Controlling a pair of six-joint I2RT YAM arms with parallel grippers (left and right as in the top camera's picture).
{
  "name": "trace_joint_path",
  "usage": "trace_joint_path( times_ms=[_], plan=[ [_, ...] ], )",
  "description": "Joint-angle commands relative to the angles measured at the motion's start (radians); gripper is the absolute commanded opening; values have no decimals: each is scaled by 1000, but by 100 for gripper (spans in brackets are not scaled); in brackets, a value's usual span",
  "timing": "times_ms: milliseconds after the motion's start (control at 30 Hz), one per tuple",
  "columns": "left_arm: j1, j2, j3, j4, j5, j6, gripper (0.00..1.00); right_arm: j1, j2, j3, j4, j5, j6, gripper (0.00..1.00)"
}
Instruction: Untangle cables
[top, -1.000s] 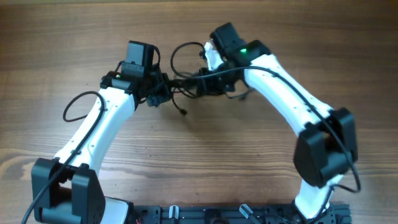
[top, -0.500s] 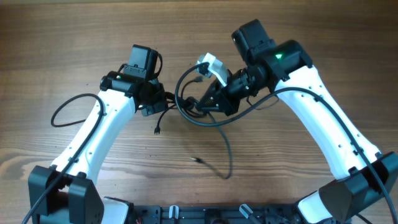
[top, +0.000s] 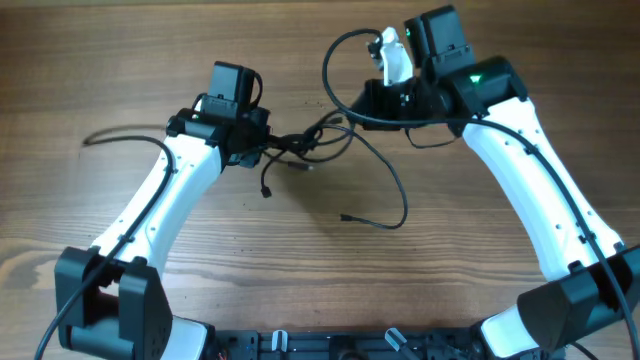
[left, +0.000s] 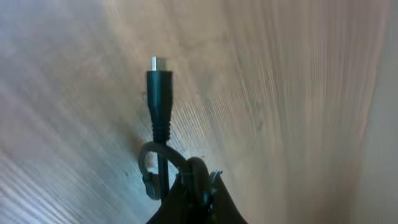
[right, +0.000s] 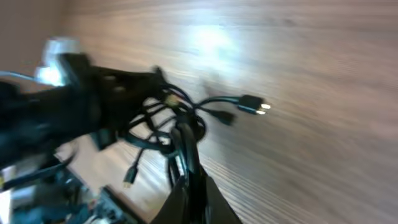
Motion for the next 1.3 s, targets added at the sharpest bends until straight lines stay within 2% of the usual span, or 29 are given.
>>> trace_joint_path(
  times_ms=[0,33,100,167,233,267,333,433,600,633,667,733,800,833,900,933,967,1000,1067,1133,1233,1267],
  plan=[
    [10,29,-39,-8,24,396,4,-11,83,47,-42,218,51,4],
    [2,29,-39,-11,40,396,4,-12,106,47,-55,214,51,5],
    [-11,29,-39,-16,73,381,4,-11,146,48,-78,212,44,28],
    [-18,29,-39,-24,99,255,4,-11,151,48,-80,166,13,52],
    [-18,29,-39,-23,109,142,4,-11,149,53,-81,116,-8,66],
    [-18,29,-39,-23,108,98,4,-12,149,54,-81,93,-13,70],
    [-18,29,-39,-3,108,24,4,-11,149,54,-92,28,-41,72],
    [-18,29,-39,15,98,-14,4,-9,149,53,-118,0,-90,72],
    [-21,29,-39,11,49,-216,4,-23,149,53,-106,21,-95,72],
    [-27,29,-39,8,-16,-216,4,-37,149,53,-106,21,-95,72],
    [-48,30,-39,-11,-161,-232,4,-53,149,53,-108,21,-95,72],
    [-113,47,-39,-77,-392,-325,4,-68,149,53,-109,26,-114,73],
    [-145,65,-39,-67,-396,-258,6,-67,149,53,-106,44,-113,76],
    [-161,75,-39,-60,-398,-153,20,-66,149,53,-103,43,-113,76],
    [-173,79,-39,-49,-398,19,59,-67,149,53,-103,43,-113,76],
    [-175,79,-39,-41,-398,99,74,-67,149,53,-103,43,-113,77],
    [-175,76,-38,-22,-389,247,86,-67,149,53,-103,44,-113,77],
    [-174,71,-38,-5,-382,373,92,-67,149,53,-100,44,-114,77],
    [-173,46,-32,14,-381,556,100,-67,149,53,-98,43,-114,77],
    [-173,23,-12,14,-350,710,99,-67,149,53,-99,43,-114,77],
    [-173,-21,35,2,-207,1002,97,-67,149,53,-98,43,-114,77],
    [-173,-32,47,-16,-186,1038,96,-67,149,53,-98,43,-113,77]
  ],
)
